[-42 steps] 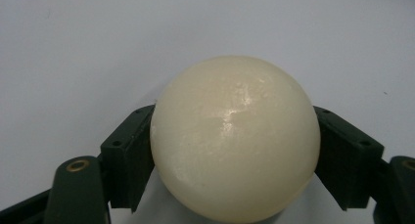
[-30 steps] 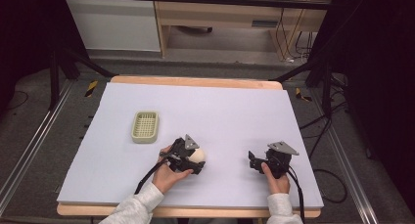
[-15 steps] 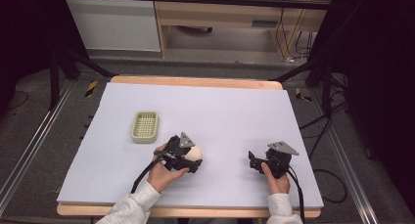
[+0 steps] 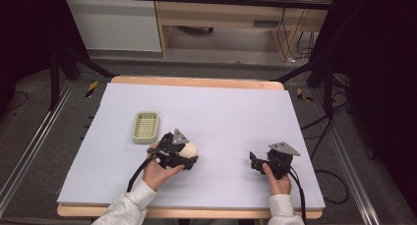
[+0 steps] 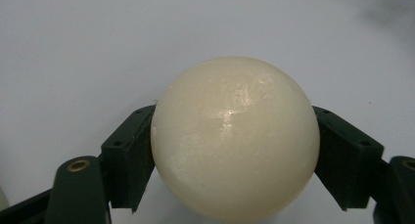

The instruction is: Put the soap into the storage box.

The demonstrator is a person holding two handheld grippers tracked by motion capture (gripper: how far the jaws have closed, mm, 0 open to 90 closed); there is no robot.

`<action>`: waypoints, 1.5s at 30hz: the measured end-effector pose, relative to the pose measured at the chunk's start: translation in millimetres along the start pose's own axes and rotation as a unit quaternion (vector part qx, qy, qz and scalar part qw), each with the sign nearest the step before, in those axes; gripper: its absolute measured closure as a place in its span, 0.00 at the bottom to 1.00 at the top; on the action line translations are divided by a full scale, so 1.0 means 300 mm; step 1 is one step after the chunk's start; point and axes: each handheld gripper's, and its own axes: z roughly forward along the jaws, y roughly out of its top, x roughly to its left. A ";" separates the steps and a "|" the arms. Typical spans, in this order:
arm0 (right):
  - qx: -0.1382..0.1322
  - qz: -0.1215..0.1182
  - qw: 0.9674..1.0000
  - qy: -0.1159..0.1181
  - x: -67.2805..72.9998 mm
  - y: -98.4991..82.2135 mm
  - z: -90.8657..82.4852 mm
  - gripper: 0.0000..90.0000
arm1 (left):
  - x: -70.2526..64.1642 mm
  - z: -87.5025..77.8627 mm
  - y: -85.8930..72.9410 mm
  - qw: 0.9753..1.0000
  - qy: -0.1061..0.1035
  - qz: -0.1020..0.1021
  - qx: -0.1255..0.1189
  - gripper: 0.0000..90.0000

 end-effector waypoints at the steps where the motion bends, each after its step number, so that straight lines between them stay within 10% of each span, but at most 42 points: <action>1: 0.000 0.001 1.000 0.001 0.000 0.000 0.000 0.04 | 0.004 -0.004 0.001 1.000 0.001 -0.002 -0.001 0.27; 45: 0.003 0.002 1.000 0.002 -0.003 0.001 0.002 0.04 | 0.171 -0.070 0.001 0.998 0.041 -0.053 -0.020 0.27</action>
